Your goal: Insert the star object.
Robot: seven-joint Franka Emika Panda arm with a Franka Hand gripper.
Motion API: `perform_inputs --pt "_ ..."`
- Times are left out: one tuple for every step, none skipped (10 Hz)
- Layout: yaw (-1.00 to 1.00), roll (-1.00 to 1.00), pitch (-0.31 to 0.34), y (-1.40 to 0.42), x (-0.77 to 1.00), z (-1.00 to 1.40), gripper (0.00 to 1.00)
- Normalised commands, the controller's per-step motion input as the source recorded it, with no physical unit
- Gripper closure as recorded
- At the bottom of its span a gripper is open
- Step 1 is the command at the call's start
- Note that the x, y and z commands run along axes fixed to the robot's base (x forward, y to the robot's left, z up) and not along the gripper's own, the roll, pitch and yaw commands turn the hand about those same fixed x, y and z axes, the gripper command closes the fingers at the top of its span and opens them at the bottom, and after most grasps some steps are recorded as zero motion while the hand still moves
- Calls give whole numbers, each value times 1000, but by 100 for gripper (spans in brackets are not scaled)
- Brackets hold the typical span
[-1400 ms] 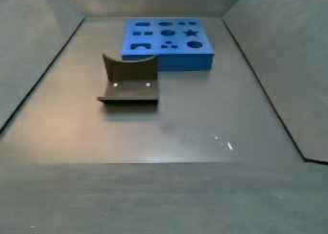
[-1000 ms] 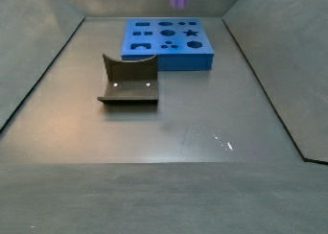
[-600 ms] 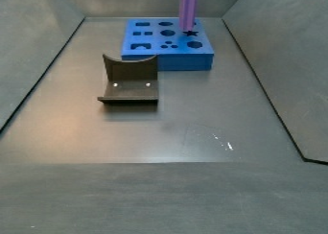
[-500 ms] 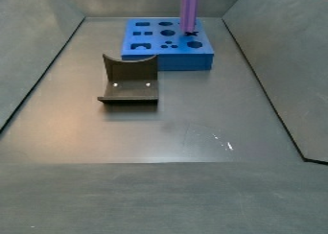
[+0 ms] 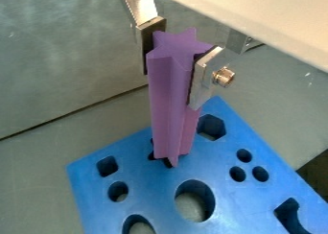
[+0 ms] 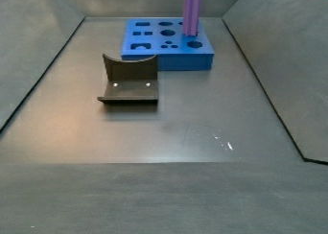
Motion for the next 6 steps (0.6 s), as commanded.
perform_inputs --pt "183 29 -53 -151 -166 -77 100" --pt "6 0 -87 0 -394 -120 100" --pt "0 0 -74 0 -326 -191 100" --pt "0 -21 0 11 0 -380 100" --pt "0 -100 0 0 280 -749 100" --pt "-157 -103 0 29 311 -809 100"
